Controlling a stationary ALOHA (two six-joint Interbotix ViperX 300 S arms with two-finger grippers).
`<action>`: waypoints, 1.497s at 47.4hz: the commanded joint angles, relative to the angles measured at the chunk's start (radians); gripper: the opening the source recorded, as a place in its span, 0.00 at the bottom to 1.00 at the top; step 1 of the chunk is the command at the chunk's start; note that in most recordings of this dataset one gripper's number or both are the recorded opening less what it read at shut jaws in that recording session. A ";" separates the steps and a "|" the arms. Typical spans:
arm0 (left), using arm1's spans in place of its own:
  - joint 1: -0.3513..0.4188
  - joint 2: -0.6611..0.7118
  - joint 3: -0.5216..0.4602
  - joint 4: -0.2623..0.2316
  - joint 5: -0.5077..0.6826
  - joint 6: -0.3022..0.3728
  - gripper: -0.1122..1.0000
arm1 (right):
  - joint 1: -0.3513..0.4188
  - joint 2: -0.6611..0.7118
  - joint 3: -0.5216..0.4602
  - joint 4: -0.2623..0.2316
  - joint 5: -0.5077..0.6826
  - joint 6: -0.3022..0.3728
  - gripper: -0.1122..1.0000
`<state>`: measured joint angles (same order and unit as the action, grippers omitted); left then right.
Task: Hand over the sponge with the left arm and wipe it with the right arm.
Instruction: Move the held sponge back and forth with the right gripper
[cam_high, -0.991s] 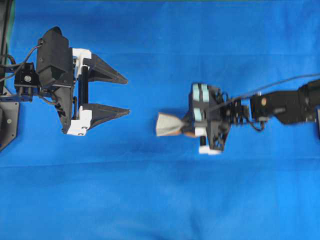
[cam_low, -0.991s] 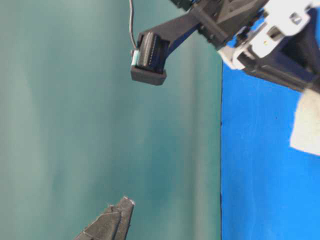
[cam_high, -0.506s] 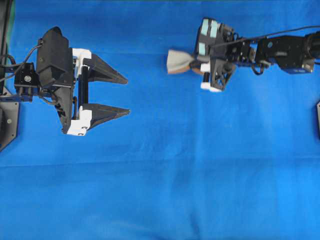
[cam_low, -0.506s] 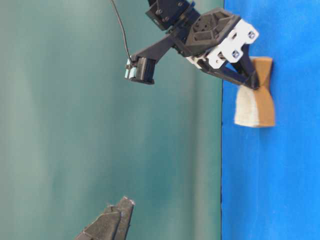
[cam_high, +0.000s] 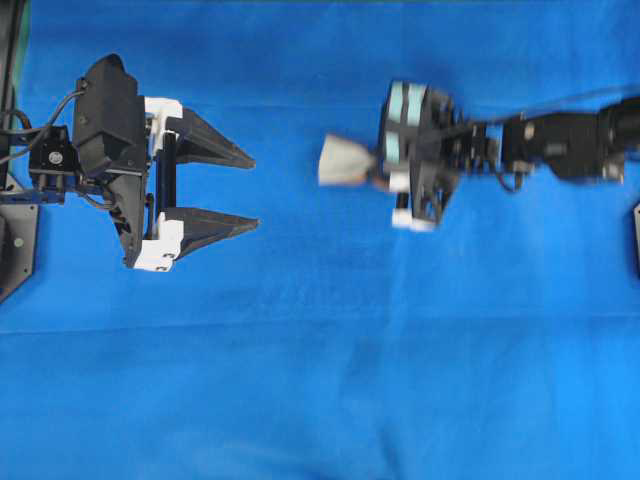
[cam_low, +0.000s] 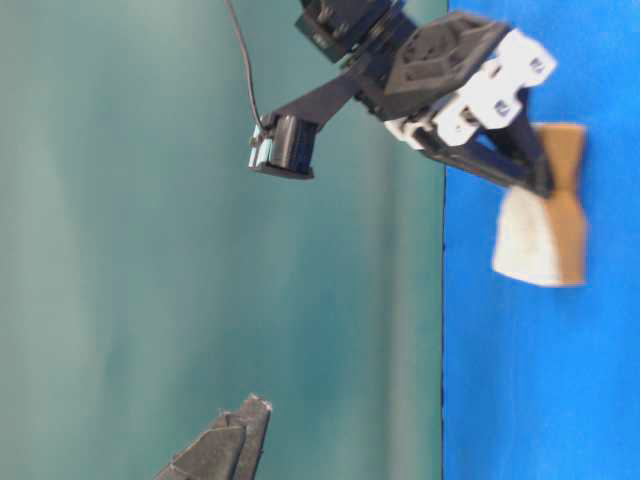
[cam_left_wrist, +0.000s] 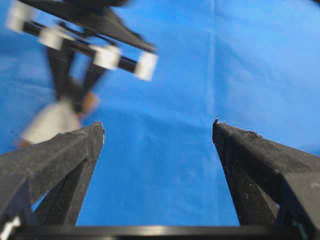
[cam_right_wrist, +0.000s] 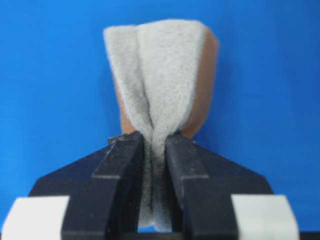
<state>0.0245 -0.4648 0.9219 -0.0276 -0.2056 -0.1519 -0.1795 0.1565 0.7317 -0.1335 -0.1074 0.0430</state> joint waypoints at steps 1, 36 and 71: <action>0.002 -0.003 -0.009 0.002 -0.008 0.002 0.88 | 0.074 -0.017 0.000 0.023 -0.003 0.028 0.27; 0.002 -0.003 -0.009 0.002 -0.009 -0.002 0.88 | 0.198 -0.017 -0.006 0.005 0.051 0.170 0.27; 0.002 -0.003 -0.009 0.002 -0.008 -0.002 0.88 | -0.014 -0.017 -0.011 -0.095 0.055 0.155 0.27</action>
<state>0.0261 -0.4633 0.9219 -0.0261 -0.2056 -0.1534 -0.1672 0.1549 0.7332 -0.2286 -0.0537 0.1963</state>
